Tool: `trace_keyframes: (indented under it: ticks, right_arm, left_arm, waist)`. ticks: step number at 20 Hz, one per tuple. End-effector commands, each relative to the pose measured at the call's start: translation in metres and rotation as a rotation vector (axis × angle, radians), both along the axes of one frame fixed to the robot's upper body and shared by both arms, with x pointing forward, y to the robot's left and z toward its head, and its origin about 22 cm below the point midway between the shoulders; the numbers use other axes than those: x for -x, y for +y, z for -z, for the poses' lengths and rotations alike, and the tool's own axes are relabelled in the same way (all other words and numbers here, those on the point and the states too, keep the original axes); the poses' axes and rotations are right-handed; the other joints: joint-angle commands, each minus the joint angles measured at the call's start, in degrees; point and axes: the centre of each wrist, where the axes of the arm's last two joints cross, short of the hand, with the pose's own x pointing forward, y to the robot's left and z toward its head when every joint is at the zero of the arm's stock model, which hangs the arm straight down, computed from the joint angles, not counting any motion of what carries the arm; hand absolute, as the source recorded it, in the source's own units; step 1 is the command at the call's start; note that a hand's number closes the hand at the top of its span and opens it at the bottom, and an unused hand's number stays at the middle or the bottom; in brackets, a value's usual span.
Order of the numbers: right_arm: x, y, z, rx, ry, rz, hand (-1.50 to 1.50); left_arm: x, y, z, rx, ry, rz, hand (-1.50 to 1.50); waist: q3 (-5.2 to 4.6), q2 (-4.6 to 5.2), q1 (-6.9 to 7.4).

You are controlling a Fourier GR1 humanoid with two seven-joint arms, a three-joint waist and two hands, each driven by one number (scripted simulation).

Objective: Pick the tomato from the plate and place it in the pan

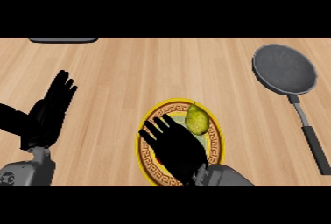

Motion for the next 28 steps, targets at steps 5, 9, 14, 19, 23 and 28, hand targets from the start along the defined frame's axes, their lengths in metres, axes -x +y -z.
trace_keyframes:
  ticks: [5,9,14,19,23,28]
  right_arm:
    - [-0.029,0.014,0.024,0.028,0.039,0.003,-1.5]
    - [-0.013,0.02,0.034,-0.025,0.031,-0.013,-1.5]
    - [-0.029,0.031,0.054,-0.004,0.054,0.007,-1.5]
    - [-0.006,0.033,0.07,-0.02,0.1,-0.061,1.5]
    - [-0.029,0.029,0.079,-0.056,0.043,-0.123,1.5]
    - [-0.022,0.031,0.083,-0.113,0.051,-0.129,1.5]
  left_arm:
    - [0.0,0.015,0.007,-0.008,0.024,-0.004,0.0]
    - [-0.013,0.005,0.014,-0.003,-0.005,-0.007,0.0]
    - [-0.003,0.01,0.011,0.002,0.017,0.009,0.0]
    - [-0.016,0.007,-0.003,0.006,0.001,0.009,0.0]
    - [0.007,0.001,0.007,-0.005,0.001,-0.001,0.0]
    - [-0.014,-0.006,0.007,0.014,0.007,0.004,0.0]
  waist:
    - [0.0,0.07,0.12]
    - [0.0,0.02,-0.13]
    - [0.0,0.06,0.49]
    - [0.0,0.03,0.08]
    - [0.01,0.04,0.38]
    - [0.0,0.06,0.05]
